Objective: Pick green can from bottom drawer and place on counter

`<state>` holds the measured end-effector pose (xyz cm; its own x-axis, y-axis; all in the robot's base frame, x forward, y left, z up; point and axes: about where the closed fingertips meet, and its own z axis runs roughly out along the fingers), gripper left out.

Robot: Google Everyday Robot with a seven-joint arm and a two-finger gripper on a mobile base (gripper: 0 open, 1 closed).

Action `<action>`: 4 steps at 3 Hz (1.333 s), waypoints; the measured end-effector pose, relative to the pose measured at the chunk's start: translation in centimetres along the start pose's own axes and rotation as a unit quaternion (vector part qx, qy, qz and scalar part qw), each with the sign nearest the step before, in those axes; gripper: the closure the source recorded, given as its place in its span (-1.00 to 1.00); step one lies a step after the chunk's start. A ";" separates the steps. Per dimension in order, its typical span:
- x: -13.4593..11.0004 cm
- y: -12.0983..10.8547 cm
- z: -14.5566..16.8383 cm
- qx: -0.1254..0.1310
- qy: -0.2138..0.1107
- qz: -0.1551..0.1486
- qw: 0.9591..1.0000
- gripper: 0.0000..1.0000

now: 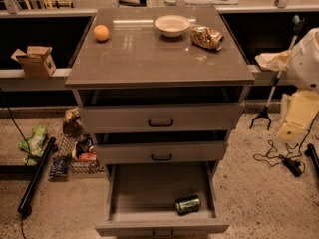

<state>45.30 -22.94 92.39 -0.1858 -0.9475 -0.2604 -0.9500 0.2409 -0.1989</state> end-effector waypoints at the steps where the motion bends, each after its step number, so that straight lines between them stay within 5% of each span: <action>1: 2.3 0.7 7.2 -0.040 -0.026 -0.010 0.999 -1.00; 2: 4.1 2.5 14.7 -0.086 -0.054 -0.008 0.995 -1.00; 3: 4.1 2.5 14.7 -0.085 -0.054 -0.008 0.995 -1.00; 4: 4.3 3.2 19.8 -0.113 -0.073 -0.027 0.991 -1.00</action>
Offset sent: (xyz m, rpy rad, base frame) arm 0.0017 -0.0016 -0.2439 0.2213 0.2145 0.1093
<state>46.48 -22.07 71.95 -0.1110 -0.9129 -0.3929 -0.9925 0.1223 -0.0036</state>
